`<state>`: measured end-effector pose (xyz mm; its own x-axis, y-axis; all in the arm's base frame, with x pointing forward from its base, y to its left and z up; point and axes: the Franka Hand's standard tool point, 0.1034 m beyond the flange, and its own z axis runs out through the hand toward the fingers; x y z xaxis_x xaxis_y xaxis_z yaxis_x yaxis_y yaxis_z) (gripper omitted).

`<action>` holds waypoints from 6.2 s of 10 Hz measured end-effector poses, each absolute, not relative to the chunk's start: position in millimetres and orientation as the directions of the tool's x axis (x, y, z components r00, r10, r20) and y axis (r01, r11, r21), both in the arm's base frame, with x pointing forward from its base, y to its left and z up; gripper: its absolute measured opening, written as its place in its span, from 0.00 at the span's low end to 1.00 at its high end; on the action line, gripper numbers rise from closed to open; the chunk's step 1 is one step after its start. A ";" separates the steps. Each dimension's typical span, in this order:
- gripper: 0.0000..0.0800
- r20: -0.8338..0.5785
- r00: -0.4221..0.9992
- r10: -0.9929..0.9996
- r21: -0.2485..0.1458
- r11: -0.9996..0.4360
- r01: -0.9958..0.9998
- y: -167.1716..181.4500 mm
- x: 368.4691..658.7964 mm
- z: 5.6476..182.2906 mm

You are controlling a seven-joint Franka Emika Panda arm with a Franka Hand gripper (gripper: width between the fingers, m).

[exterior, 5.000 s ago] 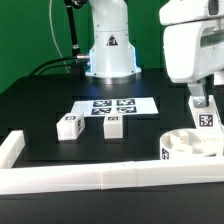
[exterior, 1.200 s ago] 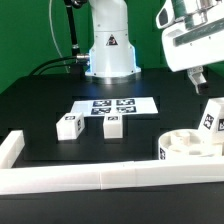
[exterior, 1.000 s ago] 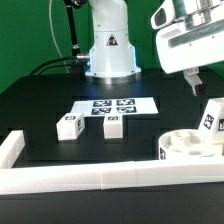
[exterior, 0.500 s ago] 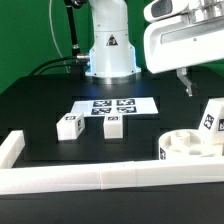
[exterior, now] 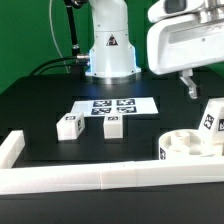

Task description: Assemble stool

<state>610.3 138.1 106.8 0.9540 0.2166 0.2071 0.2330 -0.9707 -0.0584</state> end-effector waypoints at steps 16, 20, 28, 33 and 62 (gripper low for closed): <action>0.81 -0.029 0.042 0.999 0.228 -0.035 0.973 125.1 625.3 111.2; 0.81 -0.126 -0.142 0.982 0.197 0.165 0.966 128.1 622.6 91.9; 0.48 -0.127 -0.130 0.983 0.185 0.153 0.971 120.3 622.5 83.7; 0.44 -0.077 0.088 0.993 0.210 -0.070 0.975 123.8 621.0 83.7; 0.43 -0.004 0.319 -0.948 -0.280 -0.306 -0.910 117.6 616.9 81.1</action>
Offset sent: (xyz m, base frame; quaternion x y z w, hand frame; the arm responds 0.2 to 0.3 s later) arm 0.0000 0.0000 0.0000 0.0000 0.0000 -0.1938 0.9810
